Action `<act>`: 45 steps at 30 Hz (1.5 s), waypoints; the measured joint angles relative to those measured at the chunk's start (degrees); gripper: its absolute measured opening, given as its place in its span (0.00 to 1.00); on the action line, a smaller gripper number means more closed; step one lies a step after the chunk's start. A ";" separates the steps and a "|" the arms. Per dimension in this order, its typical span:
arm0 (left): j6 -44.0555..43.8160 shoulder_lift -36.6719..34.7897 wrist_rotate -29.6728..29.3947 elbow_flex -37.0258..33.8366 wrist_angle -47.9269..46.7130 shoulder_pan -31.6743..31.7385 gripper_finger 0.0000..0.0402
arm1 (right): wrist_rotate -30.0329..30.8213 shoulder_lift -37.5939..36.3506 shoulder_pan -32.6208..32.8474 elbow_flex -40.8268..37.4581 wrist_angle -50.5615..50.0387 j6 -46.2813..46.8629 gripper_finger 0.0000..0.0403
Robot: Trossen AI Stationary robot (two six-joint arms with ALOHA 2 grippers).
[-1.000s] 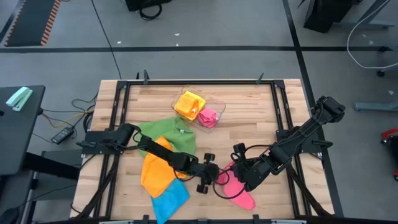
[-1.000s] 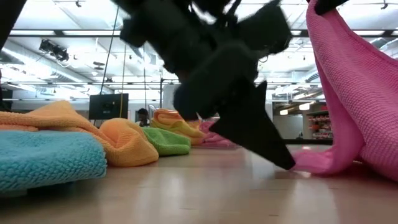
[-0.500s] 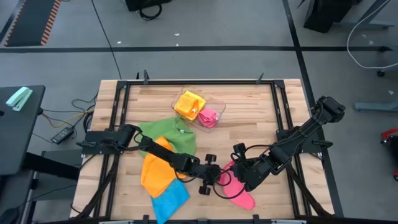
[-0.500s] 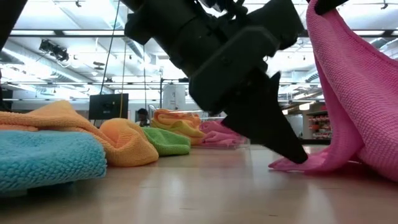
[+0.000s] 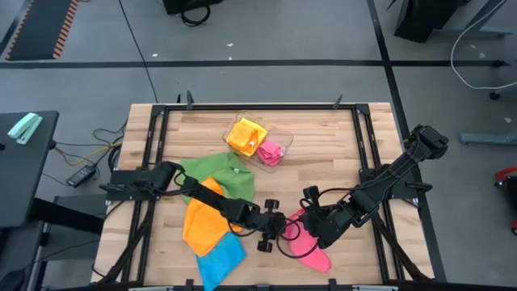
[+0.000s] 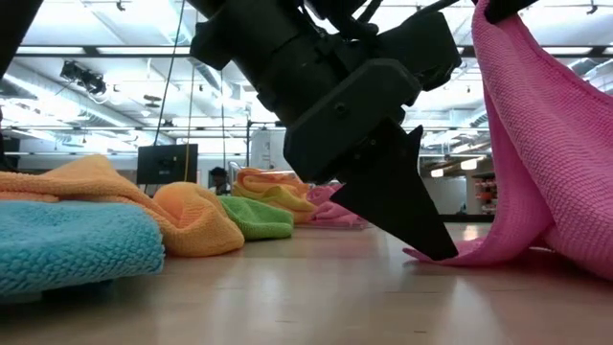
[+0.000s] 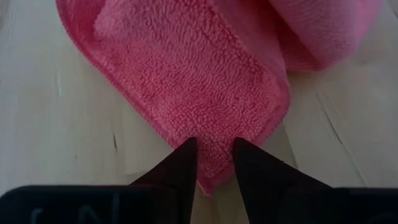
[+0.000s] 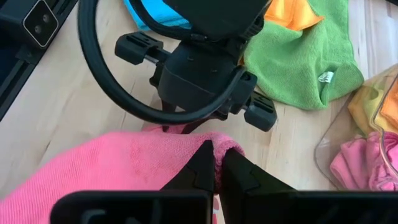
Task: Fold microfiber towels
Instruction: Fold the pink microfiber cloth
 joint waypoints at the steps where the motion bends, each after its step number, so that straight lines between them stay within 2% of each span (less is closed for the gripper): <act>1: 0.06 0.02 0.00 0.00 -0.06 0.02 0.28 | 0.00 0.00 0.00 0.00 -0.02 0.01 0.04; 12: 1.22 -1.68 -0.05 -0.30 -2.96 0.11 0.26 | 0.00 0.00 0.00 0.00 -0.29 0.04 0.04; 22: 3.22 -2.69 -1.95 -0.31 -3.15 -1.84 0.44 | 0.00 -0.07 0.00 -1.66 -0.36 -0.56 0.04; 27: 5.22 -2.69 -2.47 -0.26 -5.27 -2.10 0.49 | 0.00 -0.07 0.00 -1.66 -0.26 -0.83 0.04; 32: 5.72 -2.53 -6.45 -0.26 -6.10 -1.77 0.47 | 0.00 -0.07 0.00 -1.66 -0.26 -0.85 0.04; 41: 4.91 -0.91 -6.09 0.07 -6.67 -0.41 0.39 | 0.00 -0.07 0.00 -1.66 -0.02 -0.87 0.04; 45: 2.64 -0.85 -5.40 0.07 -6.98 0.38 0.32 | 0.00 -0.07 0.00 -1.66 0.00 -0.90 0.04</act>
